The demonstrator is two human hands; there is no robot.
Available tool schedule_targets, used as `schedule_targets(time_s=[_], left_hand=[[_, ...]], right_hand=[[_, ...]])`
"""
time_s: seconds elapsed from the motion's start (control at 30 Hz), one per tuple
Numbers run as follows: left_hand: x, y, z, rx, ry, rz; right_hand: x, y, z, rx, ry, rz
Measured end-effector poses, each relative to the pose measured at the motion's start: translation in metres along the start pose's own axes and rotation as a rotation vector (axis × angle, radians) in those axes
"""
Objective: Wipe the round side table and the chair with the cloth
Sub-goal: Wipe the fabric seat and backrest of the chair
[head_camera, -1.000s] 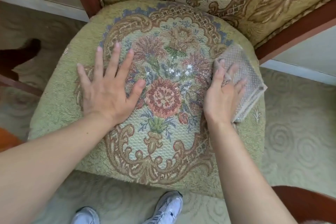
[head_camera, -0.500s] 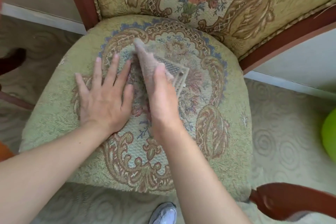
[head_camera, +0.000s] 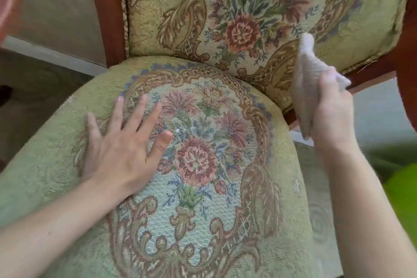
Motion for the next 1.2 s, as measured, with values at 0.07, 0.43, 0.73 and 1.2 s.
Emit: schedule_targets(time_s=[0.07, 0.43, 0.73, 1.2], left_hand=[[0.001, -0.002, 0.002, -0.022, 0.016, -0.024], [0.003, -0.055, 0.007, -0.074, 0.106, -0.119], [0.004, -0.054, 0.008, -0.104, 0.094, -0.125], [0.003, -0.052, 0.005, -0.132, 0.070, -0.120]], right_hand=[[-0.024, -0.009, -0.042, 0.144, 0.330, 0.044], [-0.069, 0.044, -0.160, 0.485, 0.776, 0.254], [-0.068, 0.126, -0.142, 0.709, 0.698, 0.328], [-0.028, 0.072, 0.054, 0.066, -0.716, -0.240]])
Point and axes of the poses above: each hand's wrist, its own y-axis away from the middle knuckle, its own z-axis out of the back of the hand, x = y × z, the point moved 6 cm from there along -y, towards the middle knuckle, and after that the axes turned 8 degrees about -z, right-handed, at the moved point
